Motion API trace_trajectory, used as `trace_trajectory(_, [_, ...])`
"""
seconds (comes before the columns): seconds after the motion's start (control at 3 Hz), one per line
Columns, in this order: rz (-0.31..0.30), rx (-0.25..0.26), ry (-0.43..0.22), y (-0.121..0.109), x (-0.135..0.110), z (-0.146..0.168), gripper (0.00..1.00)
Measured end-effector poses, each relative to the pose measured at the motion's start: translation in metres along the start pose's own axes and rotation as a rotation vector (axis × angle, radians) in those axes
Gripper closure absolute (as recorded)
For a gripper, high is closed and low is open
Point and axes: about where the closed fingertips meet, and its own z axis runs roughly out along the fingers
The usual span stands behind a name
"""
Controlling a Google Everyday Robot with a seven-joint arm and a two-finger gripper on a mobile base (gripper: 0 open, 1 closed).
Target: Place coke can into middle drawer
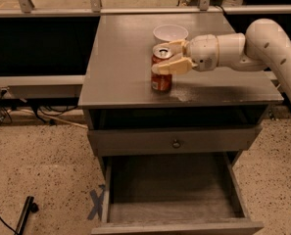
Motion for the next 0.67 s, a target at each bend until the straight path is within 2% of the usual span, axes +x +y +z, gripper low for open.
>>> trace_trajectory(0.33, [0.028, -0.003, 0.038, 0.002, 0.005, -0.005, 0.73])
trace_trajectory(0.67, [0.003, 0.016, 0.058, 0.010, -0.005, -0.033, 0.96])
